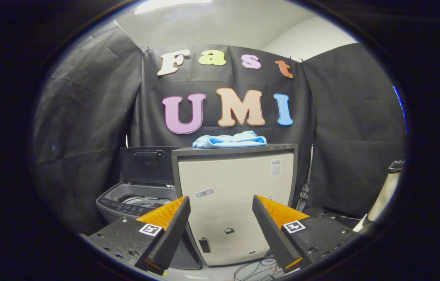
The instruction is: Put the clothes into the washing machine and then close the washing machine lid.
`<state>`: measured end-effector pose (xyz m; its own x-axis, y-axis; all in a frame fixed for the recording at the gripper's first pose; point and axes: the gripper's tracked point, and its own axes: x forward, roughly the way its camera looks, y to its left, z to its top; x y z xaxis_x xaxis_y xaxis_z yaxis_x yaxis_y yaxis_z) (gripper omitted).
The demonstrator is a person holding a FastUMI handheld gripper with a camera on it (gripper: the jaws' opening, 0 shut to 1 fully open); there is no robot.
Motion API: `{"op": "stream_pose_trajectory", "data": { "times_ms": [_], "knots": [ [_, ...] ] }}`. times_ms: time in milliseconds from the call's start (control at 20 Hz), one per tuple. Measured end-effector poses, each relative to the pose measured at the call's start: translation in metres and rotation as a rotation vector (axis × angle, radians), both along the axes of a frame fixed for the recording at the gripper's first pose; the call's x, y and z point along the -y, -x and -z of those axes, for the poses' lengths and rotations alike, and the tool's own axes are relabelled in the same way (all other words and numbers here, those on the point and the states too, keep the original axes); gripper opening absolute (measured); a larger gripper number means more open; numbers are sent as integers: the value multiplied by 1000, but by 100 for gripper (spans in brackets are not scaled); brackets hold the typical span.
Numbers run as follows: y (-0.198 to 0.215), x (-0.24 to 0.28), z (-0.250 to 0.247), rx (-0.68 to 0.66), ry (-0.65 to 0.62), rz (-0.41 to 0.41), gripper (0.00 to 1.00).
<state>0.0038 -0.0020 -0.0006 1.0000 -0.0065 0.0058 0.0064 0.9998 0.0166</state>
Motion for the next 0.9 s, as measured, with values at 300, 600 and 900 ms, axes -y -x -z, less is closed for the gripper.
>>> {"op": "stream_pose_trajectory", "data": {
  "times_ms": [300,600,900],
  "knots": [
    [-9,2,-5,2,-35,0,97],
    [-26,3,-34,5,-37,-9,96],
    [-57,1,-104,10,-22,-31,96]
  ]
}}
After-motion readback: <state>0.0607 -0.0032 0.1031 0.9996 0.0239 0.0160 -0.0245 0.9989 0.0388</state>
